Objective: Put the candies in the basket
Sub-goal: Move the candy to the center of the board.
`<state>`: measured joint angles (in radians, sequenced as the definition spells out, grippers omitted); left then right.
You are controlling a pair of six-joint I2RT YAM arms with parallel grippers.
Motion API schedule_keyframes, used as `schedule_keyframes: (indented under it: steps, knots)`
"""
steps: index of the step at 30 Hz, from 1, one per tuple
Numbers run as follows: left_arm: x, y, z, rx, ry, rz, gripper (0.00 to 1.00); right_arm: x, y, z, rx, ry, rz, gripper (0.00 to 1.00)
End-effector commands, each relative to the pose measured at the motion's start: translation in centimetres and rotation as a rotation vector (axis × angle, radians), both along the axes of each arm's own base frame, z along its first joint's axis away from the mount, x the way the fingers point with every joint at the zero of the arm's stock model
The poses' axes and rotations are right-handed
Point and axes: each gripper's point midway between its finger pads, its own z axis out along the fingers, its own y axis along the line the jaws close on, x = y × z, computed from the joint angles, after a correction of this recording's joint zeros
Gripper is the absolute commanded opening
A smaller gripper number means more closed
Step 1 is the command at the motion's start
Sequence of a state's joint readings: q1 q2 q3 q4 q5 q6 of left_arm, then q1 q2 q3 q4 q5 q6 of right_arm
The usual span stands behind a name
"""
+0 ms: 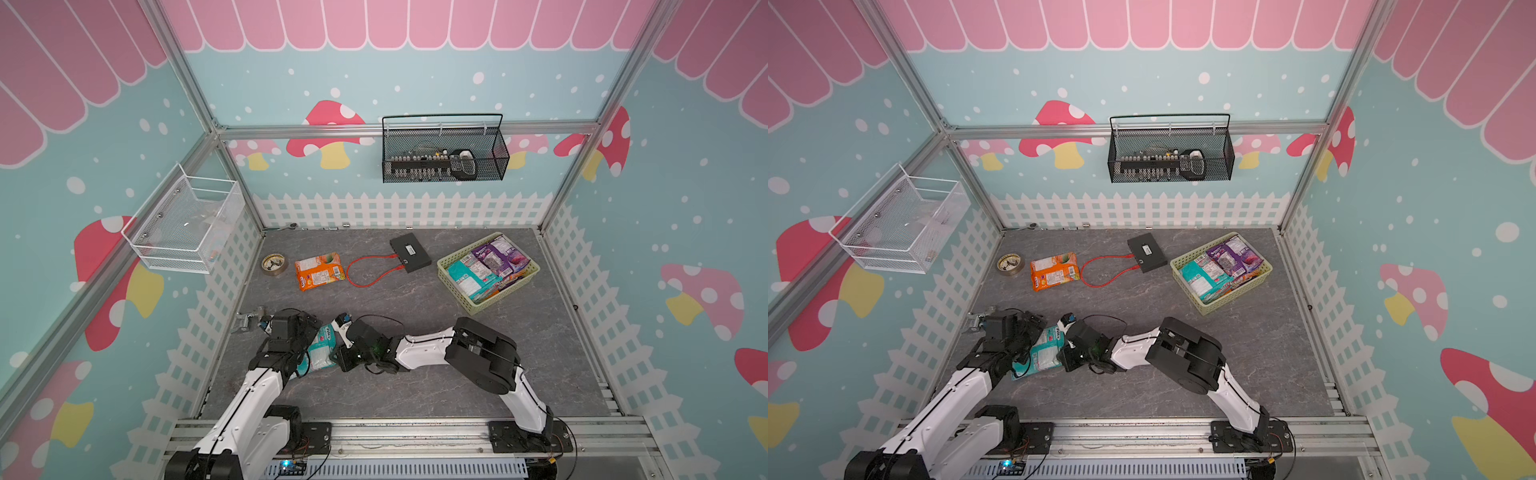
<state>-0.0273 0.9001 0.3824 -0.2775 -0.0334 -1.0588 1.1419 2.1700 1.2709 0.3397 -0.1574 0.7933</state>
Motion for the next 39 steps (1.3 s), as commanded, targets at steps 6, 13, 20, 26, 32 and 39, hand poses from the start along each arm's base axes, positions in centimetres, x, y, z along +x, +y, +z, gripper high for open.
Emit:
schedule_keyframes:
  steps: [6,13,20,26,32,39]
  knots:
    - [2.9,0.3,4.6,0.157,-0.081,-0.125,0.99,1.9,-5.4,1.4,-0.076,-0.137,0.020,0.00]
    - [4.4,-6.2,3.3,0.163,-0.116,-0.520,0.98,2.6,-11.4,-0.3,-0.171,-0.120,0.240,0.00]
    - [5.4,-10.0,0.5,0.142,-0.140,-0.627,0.79,9.4,-16.0,-1.3,-0.375,-0.234,0.247,0.09]
    - [5.5,-10.8,-1.0,0.135,-0.094,-0.674,0.70,14.1,-16.6,0.4,-0.328,-0.210,0.085,0.28]
    - [3.3,-11.5,-2.7,0.081,-0.050,-0.703,0.67,11.2,-16.8,2.2,-0.166,0.004,-0.081,0.45]
    - [2.7,-11.7,-3.6,0.095,-0.035,-0.726,0.65,8.5,-16.6,2.7,-0.020,0.132,-0.187,0.47]
